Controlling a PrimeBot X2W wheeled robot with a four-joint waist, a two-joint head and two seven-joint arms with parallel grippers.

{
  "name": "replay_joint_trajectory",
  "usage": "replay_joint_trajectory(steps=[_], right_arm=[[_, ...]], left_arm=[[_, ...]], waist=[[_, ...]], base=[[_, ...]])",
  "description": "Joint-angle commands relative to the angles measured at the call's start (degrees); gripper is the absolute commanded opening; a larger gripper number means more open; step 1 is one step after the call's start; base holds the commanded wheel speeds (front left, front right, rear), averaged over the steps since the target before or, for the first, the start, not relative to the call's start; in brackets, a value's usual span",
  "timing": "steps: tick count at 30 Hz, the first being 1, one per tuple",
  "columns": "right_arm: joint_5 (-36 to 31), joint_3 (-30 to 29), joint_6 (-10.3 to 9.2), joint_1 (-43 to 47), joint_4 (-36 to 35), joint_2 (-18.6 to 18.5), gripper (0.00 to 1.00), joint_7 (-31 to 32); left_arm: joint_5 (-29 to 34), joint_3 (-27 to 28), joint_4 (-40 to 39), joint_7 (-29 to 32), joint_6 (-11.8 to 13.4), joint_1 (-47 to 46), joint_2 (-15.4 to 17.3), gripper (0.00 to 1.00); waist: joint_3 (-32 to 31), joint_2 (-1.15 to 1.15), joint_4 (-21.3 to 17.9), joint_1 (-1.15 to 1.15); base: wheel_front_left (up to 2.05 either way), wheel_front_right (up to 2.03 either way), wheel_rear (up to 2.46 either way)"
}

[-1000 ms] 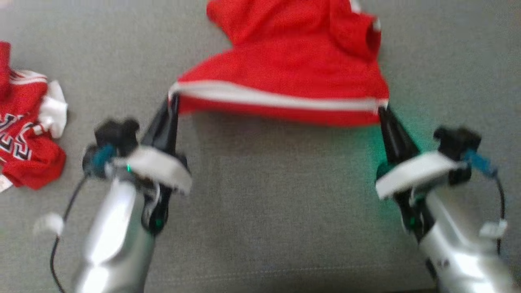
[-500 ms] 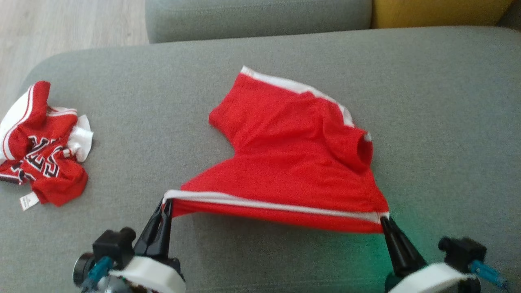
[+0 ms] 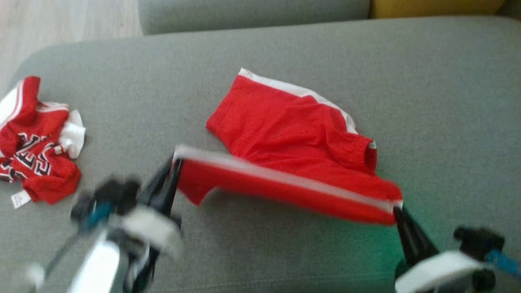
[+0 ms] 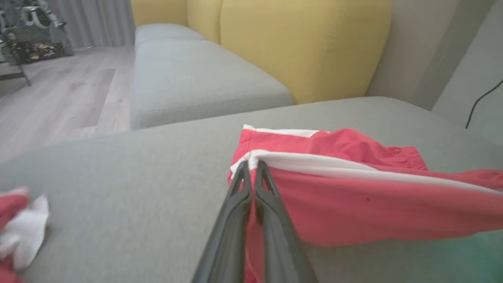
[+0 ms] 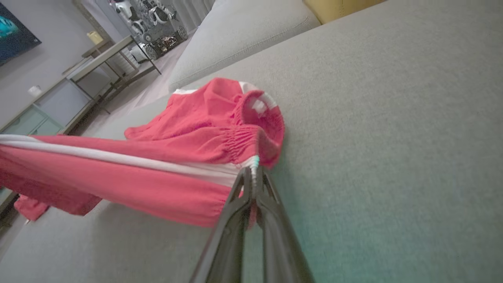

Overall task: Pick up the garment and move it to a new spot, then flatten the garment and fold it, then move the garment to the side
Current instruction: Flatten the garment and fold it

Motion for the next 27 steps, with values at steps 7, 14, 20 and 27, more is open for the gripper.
replay_joint_trajectory(steps=[7,14,20,27], right_arm=[[4.6,1.3,-0.04,-17.2,4.9,-0.5,0.00,-3.6],[6.5,4.7,-0.04,-26.8,11.8,-0.5,0.00,-6.5],[9.1,7.9,-0.04,-31.2,16.4,-0.5,0.00,-10.3],[12.3,11.1,-0.04,-33.6,18.7,-0.5,0.36,-13.6]], left_arm=[[-2.7,-2.8,13.2,2.0,-4.0,-28.0,1.6,0.00],[-7.7,-11.3,26.1,1.5,-4.4,-43.3,3.7,0.00],[-12.9,-17.1,37.5,-2.0,-4.4,-52.6,5.3,0.00],[-18.4,-22.2,46.3,-7.1,-4.4,-56.8,4.9,0.82]], waist=[[10.0,0.00,-2.2,0.01],[16.0,0.00,-5.5,0.01],[19.8,0.00,-8.4,0.01],[21.5,0.00,-9.7,0.01]], base=[[0.00,0.00,0.00],[0.00,0.00,0.00],[0.00,0.00,0.00],[0.00,0.00,0.00]])
